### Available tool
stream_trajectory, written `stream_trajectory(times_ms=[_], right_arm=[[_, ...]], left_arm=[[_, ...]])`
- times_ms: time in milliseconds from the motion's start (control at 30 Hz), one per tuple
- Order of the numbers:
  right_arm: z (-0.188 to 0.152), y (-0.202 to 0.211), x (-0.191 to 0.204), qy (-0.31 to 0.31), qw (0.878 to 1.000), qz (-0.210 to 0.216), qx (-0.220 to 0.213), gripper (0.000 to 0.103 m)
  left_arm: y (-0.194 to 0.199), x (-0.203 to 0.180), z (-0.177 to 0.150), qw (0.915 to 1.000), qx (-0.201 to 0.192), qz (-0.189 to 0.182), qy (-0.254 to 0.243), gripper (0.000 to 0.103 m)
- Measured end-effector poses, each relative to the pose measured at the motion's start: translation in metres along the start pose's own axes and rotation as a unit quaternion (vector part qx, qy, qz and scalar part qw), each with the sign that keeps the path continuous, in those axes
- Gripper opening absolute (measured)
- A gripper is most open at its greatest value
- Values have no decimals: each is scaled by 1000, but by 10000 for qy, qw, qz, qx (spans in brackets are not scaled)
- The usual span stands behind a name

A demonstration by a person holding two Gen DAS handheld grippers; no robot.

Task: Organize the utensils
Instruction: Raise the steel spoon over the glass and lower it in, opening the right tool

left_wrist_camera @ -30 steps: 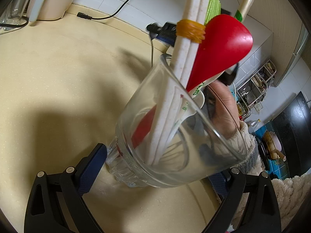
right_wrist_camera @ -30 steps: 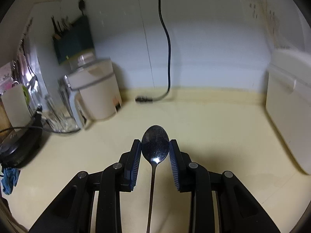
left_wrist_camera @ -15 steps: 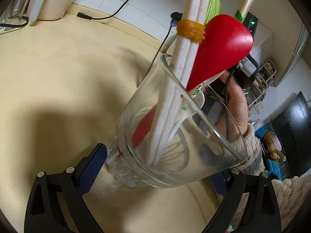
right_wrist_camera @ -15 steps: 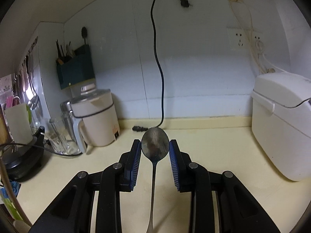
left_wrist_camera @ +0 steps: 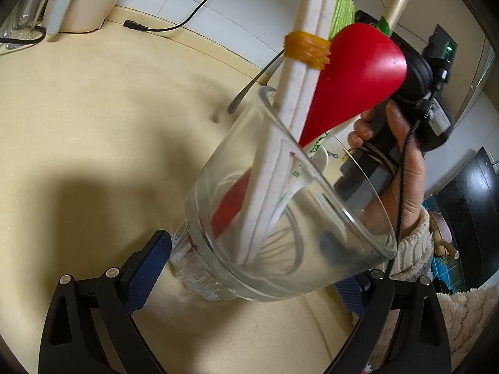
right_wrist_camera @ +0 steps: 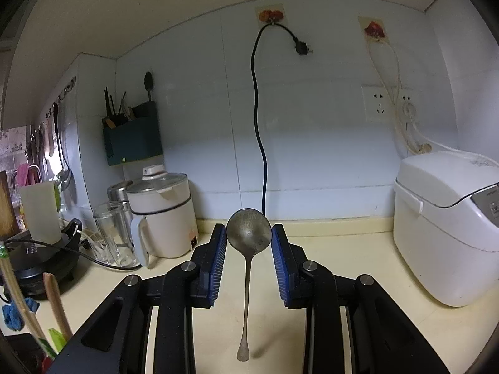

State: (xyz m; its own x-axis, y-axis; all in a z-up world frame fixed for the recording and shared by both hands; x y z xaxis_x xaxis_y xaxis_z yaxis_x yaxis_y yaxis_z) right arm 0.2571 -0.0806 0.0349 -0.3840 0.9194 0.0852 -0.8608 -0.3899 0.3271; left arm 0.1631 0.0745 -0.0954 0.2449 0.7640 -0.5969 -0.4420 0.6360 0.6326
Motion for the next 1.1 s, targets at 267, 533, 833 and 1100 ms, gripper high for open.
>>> stream_trajectory(times_ms=[267, 533, 833, 1100], right_arm=[[-8, 42, 3, -68, 9999, 65, -76, 30], [-9, 115, 1, -5, 9996, -92, -278, 30], [19, 175, 32, 255, 9964, 148, -791, 30], [21, 166, 68, 213, 9951, 758, -600, 30]], left_arm=[[0, 0, 0, 10000, 1, -3, -1, 97], [0, 0, 0, 10000, 1, -3, -1, 97], [0, 0, 0, 10000, 1, -4, 0, 97], [0, 0, 0, 10000, 1, -4, 0, 97]])
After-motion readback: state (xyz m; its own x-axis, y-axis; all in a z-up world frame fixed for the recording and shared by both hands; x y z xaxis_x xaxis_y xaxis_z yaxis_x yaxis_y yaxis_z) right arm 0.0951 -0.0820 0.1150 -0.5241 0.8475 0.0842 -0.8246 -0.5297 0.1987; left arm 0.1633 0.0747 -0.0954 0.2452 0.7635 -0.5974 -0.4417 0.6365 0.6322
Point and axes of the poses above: each gripper's, at about its wrist camera, not at the fingertips, and y roughly against the way its jaws point, x to its left, z to its top, the point moved 3 cm from there along -y, roughly the way its jaws point, and after that the axes turned 6 degrees about x, right-handed, at the moved point
